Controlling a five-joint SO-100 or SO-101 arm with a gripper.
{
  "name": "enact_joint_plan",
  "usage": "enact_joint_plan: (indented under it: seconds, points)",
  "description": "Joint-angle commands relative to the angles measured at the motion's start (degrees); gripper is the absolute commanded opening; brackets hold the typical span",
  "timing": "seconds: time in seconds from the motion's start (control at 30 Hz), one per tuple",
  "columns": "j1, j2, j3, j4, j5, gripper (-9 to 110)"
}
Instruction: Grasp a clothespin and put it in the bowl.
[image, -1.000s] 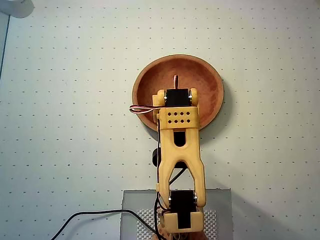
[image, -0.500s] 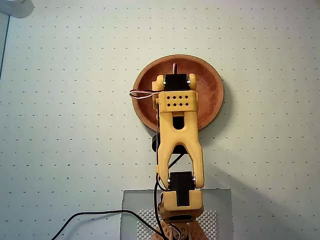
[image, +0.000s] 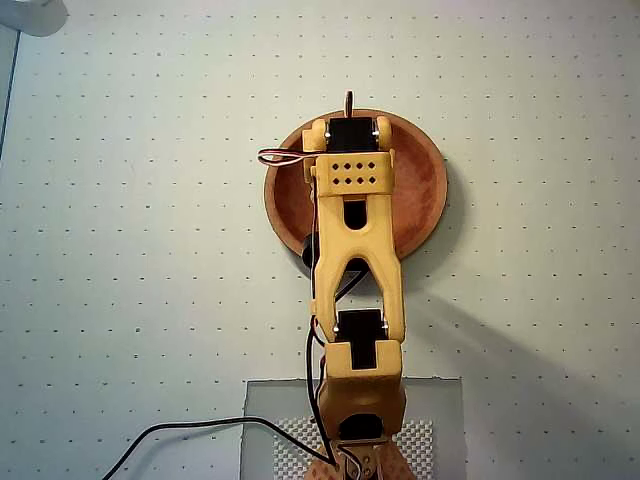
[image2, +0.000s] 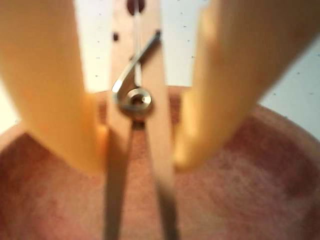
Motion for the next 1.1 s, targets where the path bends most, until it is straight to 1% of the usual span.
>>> enact_joint_plan:
  seconds: [0.0, 0.2, 0.63, 1.07]
  points:
    - [0.44, -1.76, -6.86, 0.7, -0.62, -3]
    - [1.76, -10.11, -12.83, 0.7, -0.53, -3]
    - [2.37, -22.41, -23.82, 0.7, -0.53, -3]
    - [3.43, -28.74, -26.72, 0.7, -0.53, -3]
